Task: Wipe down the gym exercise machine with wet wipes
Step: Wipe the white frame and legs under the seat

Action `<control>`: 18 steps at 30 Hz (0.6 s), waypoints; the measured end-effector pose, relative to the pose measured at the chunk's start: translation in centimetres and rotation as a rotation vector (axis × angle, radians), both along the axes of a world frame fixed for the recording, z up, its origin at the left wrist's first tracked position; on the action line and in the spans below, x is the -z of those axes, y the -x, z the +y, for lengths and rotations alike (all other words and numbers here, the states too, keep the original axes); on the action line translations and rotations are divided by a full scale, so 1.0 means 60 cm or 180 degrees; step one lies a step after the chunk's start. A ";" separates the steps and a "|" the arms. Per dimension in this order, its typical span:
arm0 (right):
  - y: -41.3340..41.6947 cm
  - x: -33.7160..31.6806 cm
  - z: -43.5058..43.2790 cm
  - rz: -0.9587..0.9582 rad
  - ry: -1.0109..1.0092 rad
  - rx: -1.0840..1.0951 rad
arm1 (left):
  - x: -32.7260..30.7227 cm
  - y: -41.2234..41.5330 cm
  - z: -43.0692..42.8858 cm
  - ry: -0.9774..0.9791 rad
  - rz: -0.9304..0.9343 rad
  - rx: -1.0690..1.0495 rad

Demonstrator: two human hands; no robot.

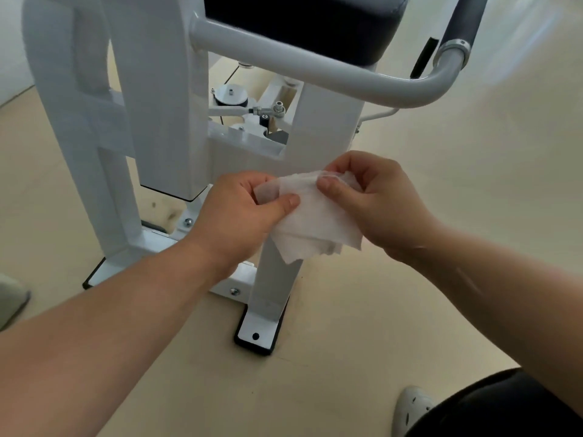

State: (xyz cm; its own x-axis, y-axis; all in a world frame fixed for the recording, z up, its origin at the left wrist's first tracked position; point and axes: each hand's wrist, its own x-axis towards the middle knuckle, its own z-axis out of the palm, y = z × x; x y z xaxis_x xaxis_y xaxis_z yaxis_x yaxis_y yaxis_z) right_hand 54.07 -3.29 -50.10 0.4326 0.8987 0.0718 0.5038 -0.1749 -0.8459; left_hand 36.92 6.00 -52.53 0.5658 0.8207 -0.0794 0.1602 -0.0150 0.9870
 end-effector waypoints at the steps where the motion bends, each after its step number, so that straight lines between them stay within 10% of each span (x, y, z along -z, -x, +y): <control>1: -0.005 0.005 -0.001 -0.0169 0.0079 0.0095 | 0.002 -0.002 -0.002 0.0076 0.0003 -0.0082; 8: -0.002 0.049 -0.049 -0.3372 -0.0958 -0.0775 | -0.002 -0.029 0.001 0.0850 -0.0355 0.0163; 18: -0.045 0.107 -0.009 -0.4642 0.0004 -0.1351 | 0.007 -0.059 0.035 0.0131 -0.0151 -0.0474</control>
State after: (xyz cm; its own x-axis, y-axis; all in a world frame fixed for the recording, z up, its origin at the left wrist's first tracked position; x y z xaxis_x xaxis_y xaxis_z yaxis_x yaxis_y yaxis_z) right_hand 56.77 -3.82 -56.54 -0.2964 0.9351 0.1944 0.8862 0.1934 0.4209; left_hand 40.47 8.08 -52.96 0.4418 0.8925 -0.0909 0.1109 0.0462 0.9928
